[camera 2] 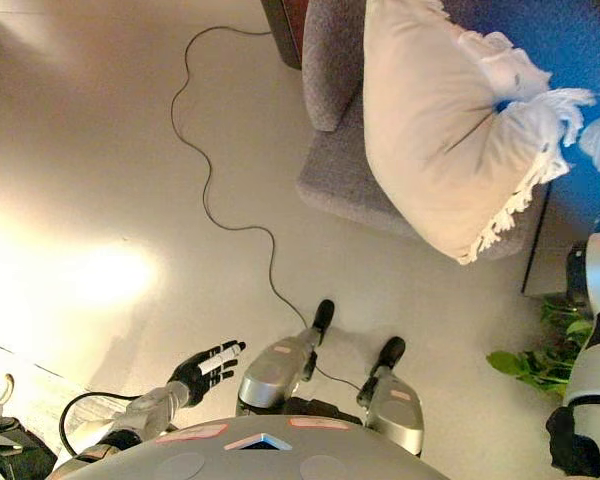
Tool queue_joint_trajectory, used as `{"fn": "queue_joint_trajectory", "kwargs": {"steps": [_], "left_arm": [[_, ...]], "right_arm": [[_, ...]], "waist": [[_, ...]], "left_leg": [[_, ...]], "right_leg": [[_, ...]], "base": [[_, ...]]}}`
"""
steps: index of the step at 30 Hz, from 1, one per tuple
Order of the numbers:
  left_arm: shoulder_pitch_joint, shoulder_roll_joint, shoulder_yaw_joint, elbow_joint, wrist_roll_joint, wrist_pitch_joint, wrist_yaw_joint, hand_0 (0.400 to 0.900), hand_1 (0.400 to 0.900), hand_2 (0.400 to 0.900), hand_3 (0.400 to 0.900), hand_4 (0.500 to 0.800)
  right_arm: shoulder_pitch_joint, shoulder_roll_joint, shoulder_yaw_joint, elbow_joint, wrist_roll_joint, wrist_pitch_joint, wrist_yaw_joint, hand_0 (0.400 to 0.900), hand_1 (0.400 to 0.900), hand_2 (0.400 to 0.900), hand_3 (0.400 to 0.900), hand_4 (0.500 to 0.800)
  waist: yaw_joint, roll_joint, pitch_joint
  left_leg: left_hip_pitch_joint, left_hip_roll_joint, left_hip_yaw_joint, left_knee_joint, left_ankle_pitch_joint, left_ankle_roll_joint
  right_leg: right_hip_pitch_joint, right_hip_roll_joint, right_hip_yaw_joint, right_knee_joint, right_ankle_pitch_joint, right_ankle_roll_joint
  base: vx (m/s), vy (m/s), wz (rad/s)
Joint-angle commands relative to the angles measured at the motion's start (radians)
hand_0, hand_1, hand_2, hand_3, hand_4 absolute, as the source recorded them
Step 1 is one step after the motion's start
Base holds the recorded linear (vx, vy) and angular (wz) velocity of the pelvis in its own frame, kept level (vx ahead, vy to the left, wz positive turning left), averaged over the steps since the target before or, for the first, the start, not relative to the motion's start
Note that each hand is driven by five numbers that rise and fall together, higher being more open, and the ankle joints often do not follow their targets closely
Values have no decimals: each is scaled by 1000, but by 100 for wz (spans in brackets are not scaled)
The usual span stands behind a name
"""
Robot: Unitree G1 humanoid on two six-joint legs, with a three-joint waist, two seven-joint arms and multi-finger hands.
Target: Pick up the pillow and put it on the sofa.
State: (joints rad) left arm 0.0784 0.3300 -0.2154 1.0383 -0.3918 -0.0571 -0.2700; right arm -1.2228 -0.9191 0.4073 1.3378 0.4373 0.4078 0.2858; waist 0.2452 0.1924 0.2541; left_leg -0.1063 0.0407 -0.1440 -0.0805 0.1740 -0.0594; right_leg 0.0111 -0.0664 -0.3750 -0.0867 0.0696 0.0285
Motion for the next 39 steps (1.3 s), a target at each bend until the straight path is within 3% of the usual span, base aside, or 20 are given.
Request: {"fn": "queue_joint_trajectory", "kwargs": {"steps": [1, 8, 18, 24, 29, 34, 39], "left_arm": [[-17, 88, -74, 1, -19, -10, 9, 900, 900, 900, 900, 800], [-11, 87, -75, 8, -20, 0, 6, 900, 900, 900, 900, 800], [-8, 95, -69, 44, 2, 27, 15, 900, 900, 900, 900, 800], [-10, 87, -67, 98, 38, 58, 33, 900, 900, 900, 900, 800], [-24, 87, -39, 134, 46, 101, 31, 900, 900, 900, 900, 800], [-39, 79, -23, 161, 71, 140, 21, 900, 900, 900, 900, 800], [-52, 54, 1, 178, 93, 159, 42, 900, 900, 900, 900, 800]], "right_arm": [[-257, -75, 75, -64, 51, -55, -26, 900, 900, 900, 900, 800], [-264, -97, 111, -48, -5, -51, -55, 900, 900, 900, 900, 800], [-316, -175, 234, -65, -183, -75, -198, 900, 900, 900, 900, 800], [-327, -236, 295, -61, -287, -31, -207, 900, 900, 900, 900, 800], [-286, -267, 312, -65, -337, -27, -164, 900, 900, 900, 900, 800], [-131, -263, 215, -112, -250, -113, -123, 900, 900, 900, 900, 800], [259, -169, -54, -276, -154, -185, -119, 900, 900, 900, 900, 800]], "waist": [[5, -86, -27], [-6, -102, -37], [-34, -152, -81], [-57, -193, -142], [-80, -216, -173], [-105, -225, -192], [-143, -225, -191]], "left_leg": [[32, -4, 59, 11, -122, -62], [44, 7, 76, 10, -124, -63], [78, 20, 103, 11, -133, -61], [116, 27, 126, 8, -151, -56], [145, 29, 148, 3, -167, -49], [166, 29, 164, 0, -181, -44], [188, 27, 179, 2, -197, -35]], "right_leg": [[13, -69, 21, 55, -104, 50], [19, -62, 33, 51, -103, 48], [50, -51, 52, 36, -96, 55], [82, -40, 66, 21, -98, 59], [100, -34, 81, 14, -101, 62], [111, -30, 98, 14, -104, 64], [116, -28, 124, 17, -104, 67]], "base": [[15, -3, -8], [7, -7, -3], [39, -5, -11], [71, 5, -11], [41, 16, -17], [10, 34, -14], [-27, 41, -17]]}}
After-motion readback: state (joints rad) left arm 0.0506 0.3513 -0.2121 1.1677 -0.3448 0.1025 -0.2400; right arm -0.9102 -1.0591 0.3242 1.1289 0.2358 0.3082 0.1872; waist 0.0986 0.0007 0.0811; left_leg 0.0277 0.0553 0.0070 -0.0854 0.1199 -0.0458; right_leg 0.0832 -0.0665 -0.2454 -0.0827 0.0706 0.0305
